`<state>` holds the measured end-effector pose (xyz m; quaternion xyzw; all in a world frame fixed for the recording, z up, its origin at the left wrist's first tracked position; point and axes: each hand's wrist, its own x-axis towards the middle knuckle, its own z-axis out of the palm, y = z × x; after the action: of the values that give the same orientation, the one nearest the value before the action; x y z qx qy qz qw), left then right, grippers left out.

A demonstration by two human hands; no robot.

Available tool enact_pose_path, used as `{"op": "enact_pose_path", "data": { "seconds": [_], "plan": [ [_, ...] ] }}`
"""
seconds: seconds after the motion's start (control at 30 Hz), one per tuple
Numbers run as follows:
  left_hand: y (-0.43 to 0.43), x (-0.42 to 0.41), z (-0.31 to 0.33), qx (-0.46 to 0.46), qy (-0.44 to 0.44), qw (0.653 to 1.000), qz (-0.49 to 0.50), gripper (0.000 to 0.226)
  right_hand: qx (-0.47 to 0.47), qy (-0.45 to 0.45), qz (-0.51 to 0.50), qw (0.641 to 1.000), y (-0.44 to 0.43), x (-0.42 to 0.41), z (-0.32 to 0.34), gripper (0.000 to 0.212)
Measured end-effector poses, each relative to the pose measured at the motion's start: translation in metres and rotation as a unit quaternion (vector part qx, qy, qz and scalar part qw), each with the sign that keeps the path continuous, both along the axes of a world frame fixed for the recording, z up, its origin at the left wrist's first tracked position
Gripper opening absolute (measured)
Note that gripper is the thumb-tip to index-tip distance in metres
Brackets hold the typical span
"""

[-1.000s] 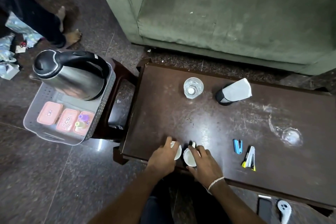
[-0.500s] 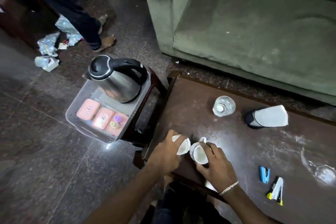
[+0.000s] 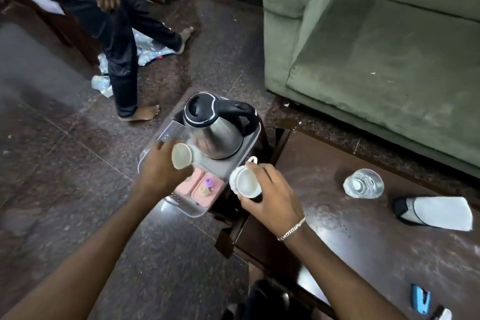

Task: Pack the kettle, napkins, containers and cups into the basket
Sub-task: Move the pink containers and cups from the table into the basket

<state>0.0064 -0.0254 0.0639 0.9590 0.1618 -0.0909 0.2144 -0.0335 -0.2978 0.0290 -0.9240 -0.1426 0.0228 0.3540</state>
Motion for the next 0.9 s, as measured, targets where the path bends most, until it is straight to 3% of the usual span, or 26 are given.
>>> {"op": "enact_pose_path", "data": {
  "seconds": [0.23,0.57,0.9],
  "plan": [
    [0.034,0.053,-0.027,0.021,0.021,0.997,0.068,0.066,-0.104,-0.001,-0.003,0.995,0.059,0.037,-0.016,0.072],
    [0.04,0.081,-0.058,-0.003,0.049,0.997,0.063,0.073,-0.148,-0.026,-0.053,0.987,0.085,0.058,-0.041,0.068],
    [0.038,0.088,-0.065,-0.003,0.02,1.0,0.013,0.079,-0.184,0.024,-0.057,0.981,0.096,0.063,-0.048,0.065]
  ]
}}
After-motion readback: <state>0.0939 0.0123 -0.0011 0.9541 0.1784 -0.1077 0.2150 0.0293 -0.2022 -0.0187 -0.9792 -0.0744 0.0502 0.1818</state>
